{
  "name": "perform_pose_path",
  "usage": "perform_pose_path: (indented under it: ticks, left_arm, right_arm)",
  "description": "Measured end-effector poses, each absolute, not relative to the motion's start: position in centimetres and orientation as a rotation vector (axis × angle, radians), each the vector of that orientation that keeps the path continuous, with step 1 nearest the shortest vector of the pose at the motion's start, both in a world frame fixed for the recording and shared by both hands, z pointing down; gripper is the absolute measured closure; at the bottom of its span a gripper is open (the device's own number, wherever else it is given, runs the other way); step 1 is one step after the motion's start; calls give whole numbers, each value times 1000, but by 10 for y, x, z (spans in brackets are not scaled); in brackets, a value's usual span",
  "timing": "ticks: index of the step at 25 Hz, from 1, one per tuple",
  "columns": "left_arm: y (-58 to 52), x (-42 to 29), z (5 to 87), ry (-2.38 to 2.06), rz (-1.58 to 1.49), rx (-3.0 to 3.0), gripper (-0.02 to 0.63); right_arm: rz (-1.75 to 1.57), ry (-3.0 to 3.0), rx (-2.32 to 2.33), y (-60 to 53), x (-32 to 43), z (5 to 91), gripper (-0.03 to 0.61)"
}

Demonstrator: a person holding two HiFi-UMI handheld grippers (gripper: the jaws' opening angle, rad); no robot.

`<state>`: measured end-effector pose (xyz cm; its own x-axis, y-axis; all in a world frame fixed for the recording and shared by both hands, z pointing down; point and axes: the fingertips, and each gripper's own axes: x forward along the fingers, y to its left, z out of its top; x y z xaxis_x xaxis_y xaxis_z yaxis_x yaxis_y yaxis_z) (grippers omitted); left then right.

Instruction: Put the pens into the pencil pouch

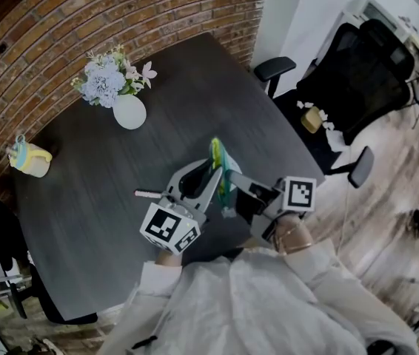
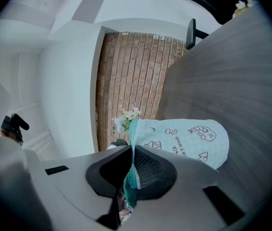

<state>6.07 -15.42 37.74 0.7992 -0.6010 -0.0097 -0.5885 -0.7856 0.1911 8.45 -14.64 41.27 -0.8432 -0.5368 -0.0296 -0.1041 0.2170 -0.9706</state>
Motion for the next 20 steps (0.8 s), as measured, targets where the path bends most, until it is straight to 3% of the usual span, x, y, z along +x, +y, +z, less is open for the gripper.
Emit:
perform_pose_path:
  ticks: [11,20]
  left_arm:
    - [-148,53,383,-916,-25,2815,552]
    - [-129,-6,432,-903,421,2868,552]
  right_arm:
    - [-1681,2124,-602,-147,83,414,557]
    - [-1669,2136,-594,-149,84,413,557]
